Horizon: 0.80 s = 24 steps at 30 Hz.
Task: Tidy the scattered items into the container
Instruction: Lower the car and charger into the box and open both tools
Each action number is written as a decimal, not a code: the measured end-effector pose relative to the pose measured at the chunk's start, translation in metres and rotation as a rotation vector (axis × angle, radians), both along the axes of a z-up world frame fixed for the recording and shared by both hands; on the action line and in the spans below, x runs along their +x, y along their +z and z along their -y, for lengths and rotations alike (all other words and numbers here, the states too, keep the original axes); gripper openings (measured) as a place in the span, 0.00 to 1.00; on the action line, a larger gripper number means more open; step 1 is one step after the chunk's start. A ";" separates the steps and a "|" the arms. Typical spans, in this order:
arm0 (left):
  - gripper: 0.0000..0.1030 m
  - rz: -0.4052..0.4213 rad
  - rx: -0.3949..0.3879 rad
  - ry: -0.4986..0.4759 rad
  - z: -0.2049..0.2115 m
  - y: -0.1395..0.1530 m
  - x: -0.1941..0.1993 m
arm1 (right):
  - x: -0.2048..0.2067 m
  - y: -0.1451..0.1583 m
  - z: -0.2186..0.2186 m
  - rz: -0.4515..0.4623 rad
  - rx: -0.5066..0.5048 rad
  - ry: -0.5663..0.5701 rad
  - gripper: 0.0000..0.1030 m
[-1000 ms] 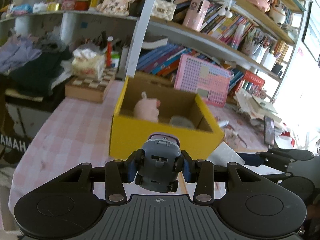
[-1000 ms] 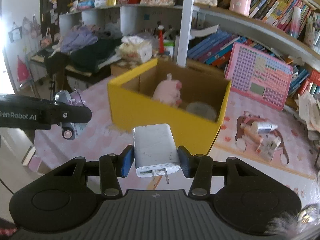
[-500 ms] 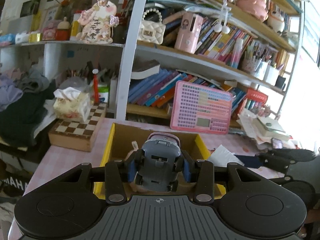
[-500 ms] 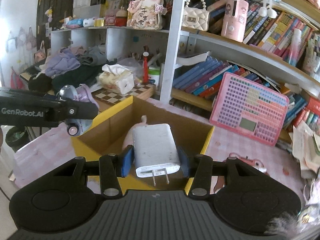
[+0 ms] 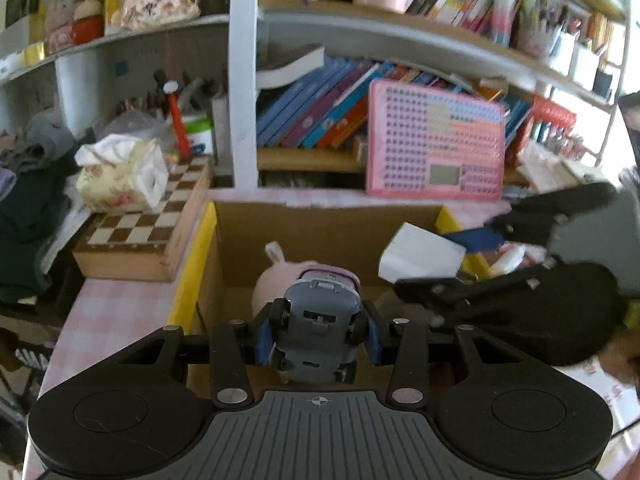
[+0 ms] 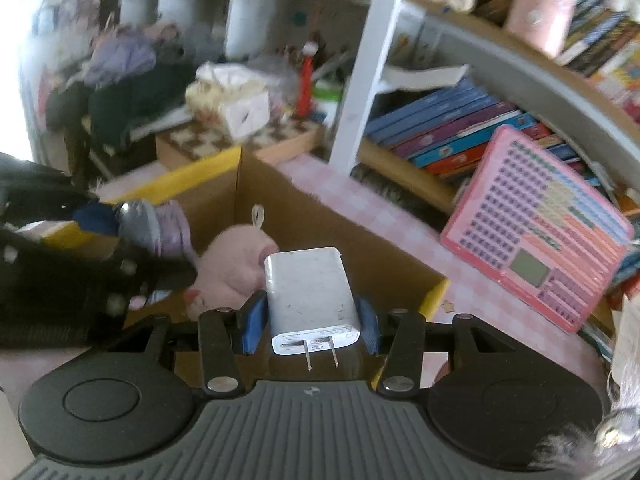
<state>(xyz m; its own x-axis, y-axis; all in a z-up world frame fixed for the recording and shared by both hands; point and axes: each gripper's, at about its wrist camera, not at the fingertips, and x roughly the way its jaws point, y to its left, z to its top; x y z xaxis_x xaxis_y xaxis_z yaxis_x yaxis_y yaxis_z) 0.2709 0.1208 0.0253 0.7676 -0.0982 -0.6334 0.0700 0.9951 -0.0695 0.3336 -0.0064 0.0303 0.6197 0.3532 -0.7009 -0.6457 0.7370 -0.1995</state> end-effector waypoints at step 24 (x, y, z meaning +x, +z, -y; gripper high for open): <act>0.54 -0.125 0.052 0.018 0.008 -0.032 0.020 | 0.069 -0.041 -0.028 -0.193 -0.072 0.036 0.47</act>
